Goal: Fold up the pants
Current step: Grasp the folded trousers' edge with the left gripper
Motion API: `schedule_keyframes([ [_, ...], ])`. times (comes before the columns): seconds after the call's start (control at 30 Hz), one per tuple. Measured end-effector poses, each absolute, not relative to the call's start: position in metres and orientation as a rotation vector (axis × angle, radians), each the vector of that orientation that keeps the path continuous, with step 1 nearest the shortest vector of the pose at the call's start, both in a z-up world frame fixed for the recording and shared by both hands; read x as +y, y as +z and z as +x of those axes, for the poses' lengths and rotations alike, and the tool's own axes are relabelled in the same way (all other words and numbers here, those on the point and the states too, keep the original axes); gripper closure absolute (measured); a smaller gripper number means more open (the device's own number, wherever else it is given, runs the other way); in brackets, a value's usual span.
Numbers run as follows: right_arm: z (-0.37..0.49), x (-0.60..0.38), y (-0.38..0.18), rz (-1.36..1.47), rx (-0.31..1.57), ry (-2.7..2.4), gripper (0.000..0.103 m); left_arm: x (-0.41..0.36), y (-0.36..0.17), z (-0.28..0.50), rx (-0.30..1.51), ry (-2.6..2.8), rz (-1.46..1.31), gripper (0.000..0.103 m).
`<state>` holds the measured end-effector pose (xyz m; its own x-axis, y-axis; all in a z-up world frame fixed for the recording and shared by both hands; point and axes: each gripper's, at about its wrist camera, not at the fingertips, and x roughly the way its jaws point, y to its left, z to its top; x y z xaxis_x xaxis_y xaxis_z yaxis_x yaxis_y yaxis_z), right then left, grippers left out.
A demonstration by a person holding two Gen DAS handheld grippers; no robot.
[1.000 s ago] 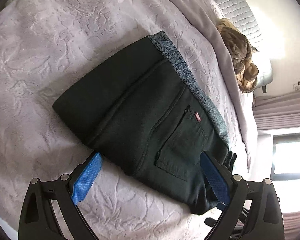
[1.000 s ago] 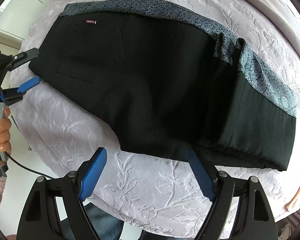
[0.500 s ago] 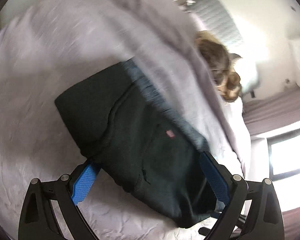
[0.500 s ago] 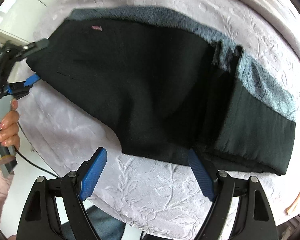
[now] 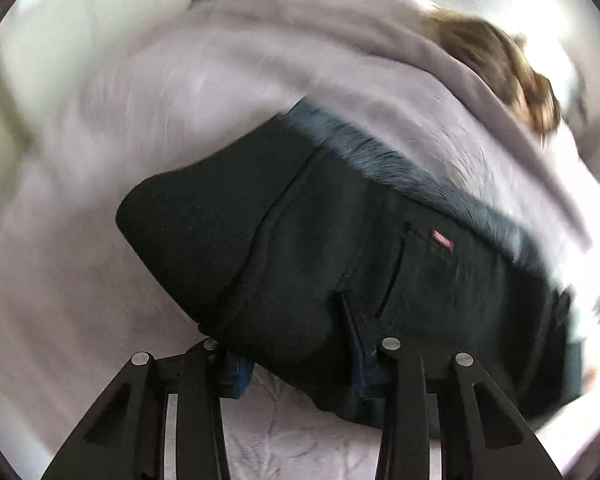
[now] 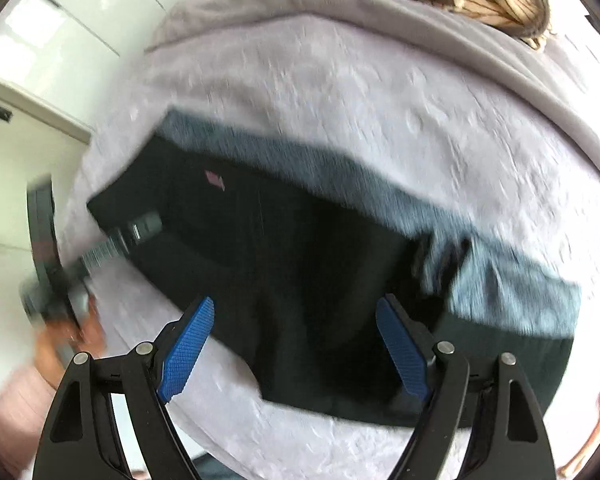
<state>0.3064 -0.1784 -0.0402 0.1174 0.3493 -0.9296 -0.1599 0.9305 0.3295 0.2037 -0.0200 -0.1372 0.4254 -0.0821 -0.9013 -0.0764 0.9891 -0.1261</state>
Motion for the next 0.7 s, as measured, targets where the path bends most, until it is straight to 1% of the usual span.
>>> schedule_keyframes([
  [0.13,0.343,-0.156,-0.03,0.259,1.433,0.478,0.017,-0.058,-0.126,0.199,1.042,0.032,0.12,0.064],
  [0.23,0.372,-0.116,-0.026,0.252,1.515,0.596,0.017,-0.06,-0.131,0.195,1.026,0.037,0.191,0.064],
  [0.37,0.4,-0.043,-0.028,0.171,1.647,0.733,0.017,-0.067,-0.129,0.197,1.005,0.038,0.235,0.064],
  [0.47,0.412,0.014,-0.034,0.035,1.696,0.794,0.017,-0.069,-0.132,0.198,0.998,0.041,0.253,0.064],
  [0.7,0.41,0.103,-0.065,-0.233,1.826,0.839,0.017,-0.068,-0.132,0.2,0.99,0.051,0.249,0.064],
])
